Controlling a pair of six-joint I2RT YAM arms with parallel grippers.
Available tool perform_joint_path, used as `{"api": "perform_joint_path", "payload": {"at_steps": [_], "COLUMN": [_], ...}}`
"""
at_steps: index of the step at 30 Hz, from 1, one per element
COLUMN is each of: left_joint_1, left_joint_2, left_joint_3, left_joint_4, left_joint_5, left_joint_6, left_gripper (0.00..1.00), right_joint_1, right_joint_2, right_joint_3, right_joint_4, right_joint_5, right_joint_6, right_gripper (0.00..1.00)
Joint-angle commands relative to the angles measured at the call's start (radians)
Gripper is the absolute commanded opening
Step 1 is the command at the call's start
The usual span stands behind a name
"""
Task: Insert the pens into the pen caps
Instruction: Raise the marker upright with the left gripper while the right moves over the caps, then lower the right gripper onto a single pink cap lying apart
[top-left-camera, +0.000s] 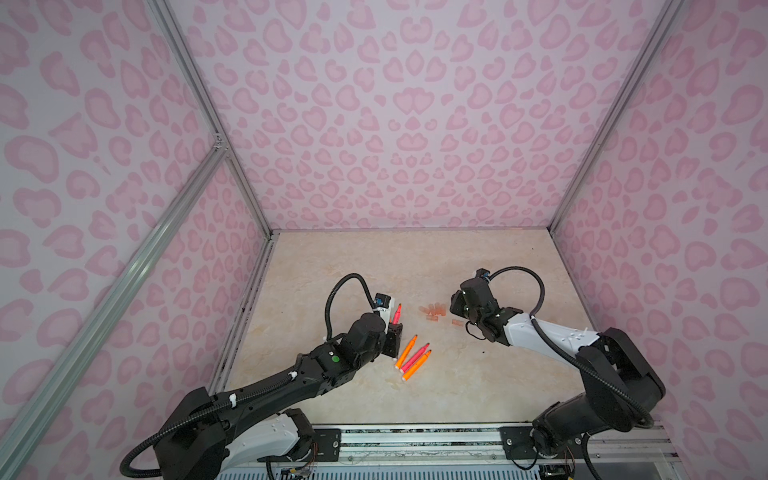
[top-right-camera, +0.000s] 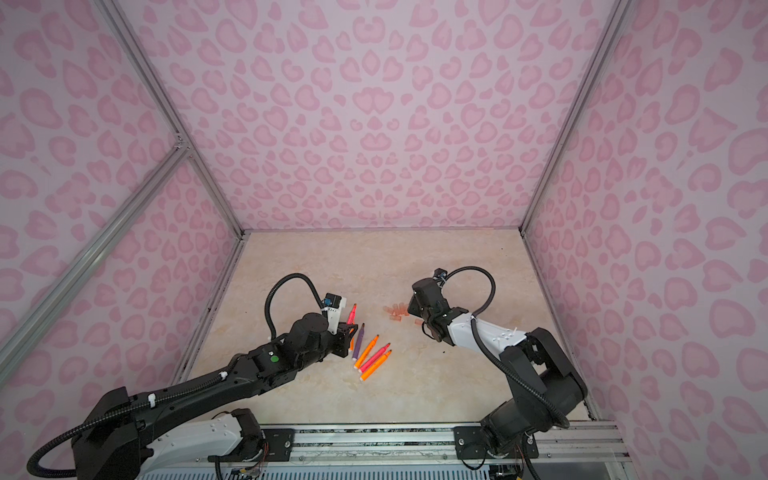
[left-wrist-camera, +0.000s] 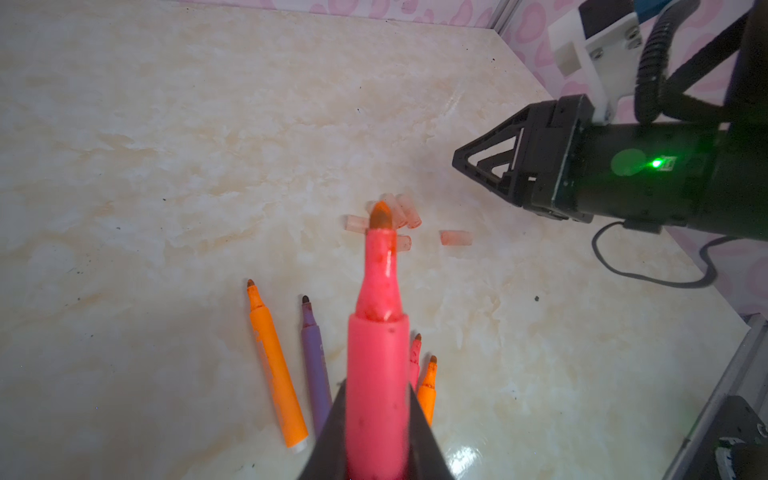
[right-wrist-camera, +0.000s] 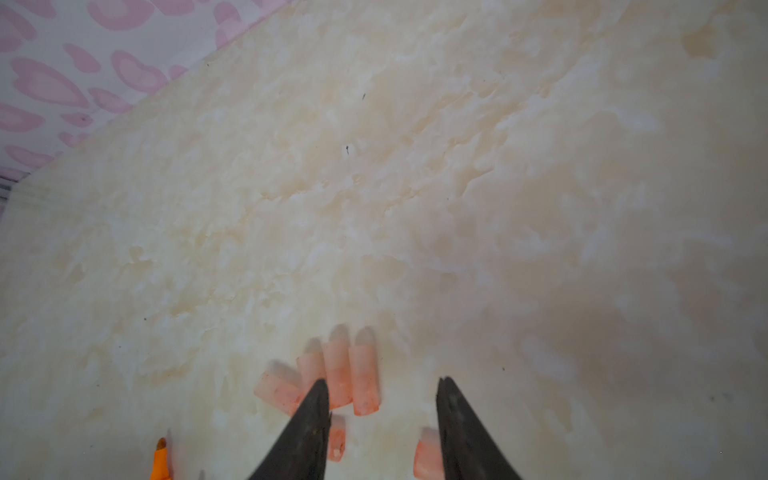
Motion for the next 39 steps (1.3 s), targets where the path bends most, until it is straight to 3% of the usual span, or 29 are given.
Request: {"api": "perform_joint_path", "payload": {"at_steps": [1, 4, 23, 39], "left_joint_1": [0.008, 0.013, 0.015, 0.016], "left_joint_2": [-0.015, -0.023, -0.063, -0.056], "left_joint_3": [-0.010, -0.015, -0.034, -0.034], "left_joint_4": [0.011, 0.009, 0.003, 0.014], "left_joint_5": [0.015, 0.015, 0.019, 0.034], "left_joint_6": [-0.005, -0.003, -0.007, -0.009], "left_gripper": [0.03, 0.03, 0.03, 0.03], "right_joint_1": [0.026, 0.034, 0.064, 0.183], "right_joint_2": [0.065, 0.116, 0.172, 0.103], "right_joint_3": [0.053, 0.085, 0.038, 0.022], "right_joint_4": [-0.100, -0.121, -0.091, -0.204], "right_joint_5": [0.052, 0.043, 0.017, 0.172], "right_joint_6": [-0.047, -0.052, -0.046, -0.028], "right_gripper": [0.39, 0.33, 0.30, 0.29]}}
